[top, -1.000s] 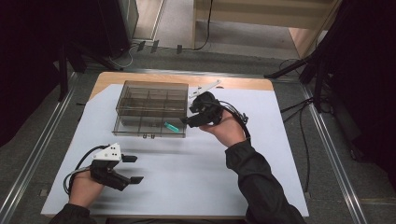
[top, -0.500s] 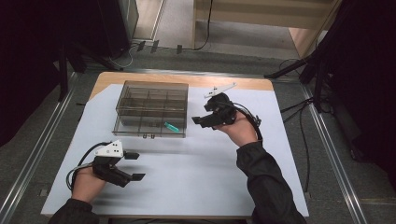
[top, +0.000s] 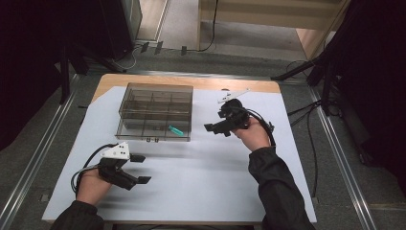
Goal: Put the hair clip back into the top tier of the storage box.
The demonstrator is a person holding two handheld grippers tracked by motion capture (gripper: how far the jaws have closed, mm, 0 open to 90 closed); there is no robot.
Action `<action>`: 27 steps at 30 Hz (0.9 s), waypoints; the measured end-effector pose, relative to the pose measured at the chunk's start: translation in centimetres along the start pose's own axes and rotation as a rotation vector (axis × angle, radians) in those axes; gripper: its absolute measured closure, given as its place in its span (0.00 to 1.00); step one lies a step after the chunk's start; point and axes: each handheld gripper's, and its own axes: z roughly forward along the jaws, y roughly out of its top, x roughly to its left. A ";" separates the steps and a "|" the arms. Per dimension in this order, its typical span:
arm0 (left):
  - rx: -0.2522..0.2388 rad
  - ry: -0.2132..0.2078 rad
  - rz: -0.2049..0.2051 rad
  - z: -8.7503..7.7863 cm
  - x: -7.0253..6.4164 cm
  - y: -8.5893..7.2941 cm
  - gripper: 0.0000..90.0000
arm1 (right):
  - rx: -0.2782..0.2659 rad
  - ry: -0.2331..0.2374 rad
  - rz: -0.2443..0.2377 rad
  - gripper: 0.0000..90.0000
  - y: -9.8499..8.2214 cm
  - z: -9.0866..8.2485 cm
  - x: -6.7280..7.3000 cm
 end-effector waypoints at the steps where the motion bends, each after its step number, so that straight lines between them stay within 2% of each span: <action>1: -0.001 0.000 0.000 0.0 0.0 0.0 0.24 | 0.000 0.000 0.000 0.25 0.0 0.0 0.0; 3: -0.001 0.000 -0.001 0.0 0.0 0.0 0.24 | 0.010 -0.017 0.016 0.25 -0.3 0.1 -0.5; 5: 0.000 -0.001 -0.001 0.0 0.0 0.1 0.24 | 0.000 -0.026 0.008 0.25 -0.5 0.1 -0.9; 8: 0.000 0.002 -0.002 0.0 0.0 0.0 0.24 | -0.011 -0.016 0.014 0.25 -0.8 0.2 -1.3; 15: 0.002 0.002 -0.006 0.1 0.1 0.0 0.24 | 0.031 -0.033 0.026 0.25 -1.6 0.6 -2.4; 27: 0.002 0.003 -0.008 0.1 0.0 0.0 0.24 | 0.057 -0.047 0.043 0.25 -2.1 0.6 -3.0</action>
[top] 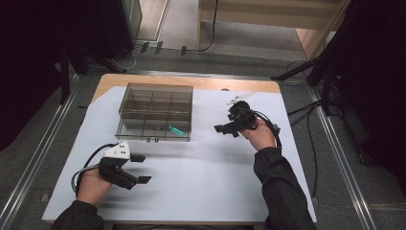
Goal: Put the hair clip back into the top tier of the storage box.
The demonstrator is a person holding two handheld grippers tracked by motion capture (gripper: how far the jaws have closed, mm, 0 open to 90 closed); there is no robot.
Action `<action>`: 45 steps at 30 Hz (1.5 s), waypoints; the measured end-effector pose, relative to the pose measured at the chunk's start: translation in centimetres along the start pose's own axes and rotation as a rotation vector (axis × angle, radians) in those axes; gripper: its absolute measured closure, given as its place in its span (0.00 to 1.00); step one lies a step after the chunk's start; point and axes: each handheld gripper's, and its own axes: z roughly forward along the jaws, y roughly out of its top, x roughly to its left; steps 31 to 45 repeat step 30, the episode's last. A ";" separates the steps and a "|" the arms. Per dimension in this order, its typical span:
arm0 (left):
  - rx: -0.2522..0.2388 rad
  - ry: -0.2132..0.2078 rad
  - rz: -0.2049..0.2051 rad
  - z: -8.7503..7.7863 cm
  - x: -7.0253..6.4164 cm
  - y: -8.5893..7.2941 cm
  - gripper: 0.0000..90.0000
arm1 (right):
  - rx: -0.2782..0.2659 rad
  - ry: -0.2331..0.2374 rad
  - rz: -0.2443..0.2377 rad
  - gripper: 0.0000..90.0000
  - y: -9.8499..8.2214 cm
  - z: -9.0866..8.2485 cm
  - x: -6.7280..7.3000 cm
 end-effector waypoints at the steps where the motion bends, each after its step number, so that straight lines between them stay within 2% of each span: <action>1: 0.000 0.000 0.000 0.0 0.0 0.0 0.24 | 0.003 0.000 0.004 0.25 0.0 0.0 0.1; 5: 0.002 -0.003 0.002 0.0 0.1 0.0 0.24 | 0.009 0.003 -0.010 0.25 0.0 0.2 0.1; 18: 0.002 0.000 0.001 0.0 0.0 0.0 0.24 | 0.018 0.003 -0.002 0.25 -0.1 0.1 0.0; 22: 0.003 0.000 0.002 0.0 0.0 0.0 0.24 | 0.018 0.004 -0.015 0.25 -0.1 0.2 0.0; 45: 0.001 -0.003 0.002 0.0 0.0 0.0 0.24 | 0.019 -0.002 -0.007 0.25 -0.2 0.1 -0.1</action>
